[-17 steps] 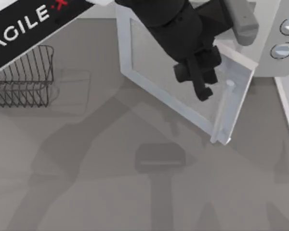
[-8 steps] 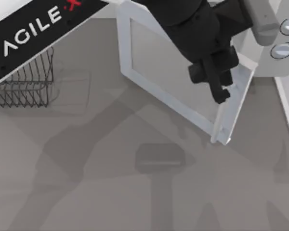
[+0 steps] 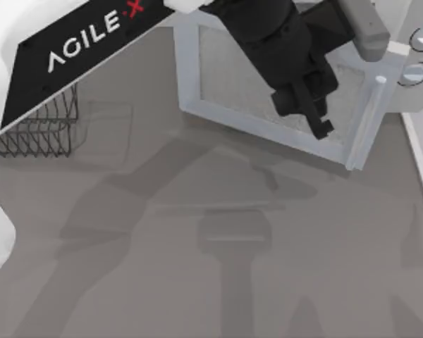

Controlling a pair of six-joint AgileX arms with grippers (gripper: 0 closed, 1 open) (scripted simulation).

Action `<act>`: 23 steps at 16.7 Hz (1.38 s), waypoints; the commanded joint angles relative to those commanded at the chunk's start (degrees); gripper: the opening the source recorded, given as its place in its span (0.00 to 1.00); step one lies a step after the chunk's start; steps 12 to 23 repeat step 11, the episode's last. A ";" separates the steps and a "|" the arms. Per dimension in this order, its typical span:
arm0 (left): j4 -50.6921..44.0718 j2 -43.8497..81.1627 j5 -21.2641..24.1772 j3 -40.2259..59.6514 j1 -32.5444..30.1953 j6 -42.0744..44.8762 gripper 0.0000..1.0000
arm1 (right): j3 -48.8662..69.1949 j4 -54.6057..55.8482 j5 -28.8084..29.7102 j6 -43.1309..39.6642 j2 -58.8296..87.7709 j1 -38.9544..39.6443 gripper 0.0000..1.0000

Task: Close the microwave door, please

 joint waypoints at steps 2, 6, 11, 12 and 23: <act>-0.30 0.62 -0.09 0.83 -0.28 -0.18 0.00 | 0.00 0.00 0.00 0.00 0.00 0.00 1.00; -1.05 2.32 -0.41 3.63 -1.05 -0.92 0.00 | 0.00 0.00 0.00 0.00 0.00 0.00 1.00; -1.90 4.22 -0.76 6.66 -1.93 -1.78 0.00 | 0.00 0.00 0.00 0.00 0.00 0.00 1.00; -1.90 4.22 -0.76 6.66 -1.93 -1.78 0.00 | 0.00 0.00 0.00 0.00 0.00 0.00 1.00; -1.90 4.22 -0.76 6.66 -1.93 -1.78 0.00 | 0.00 0.00 0.00 0.00 0.00 0.00 1.00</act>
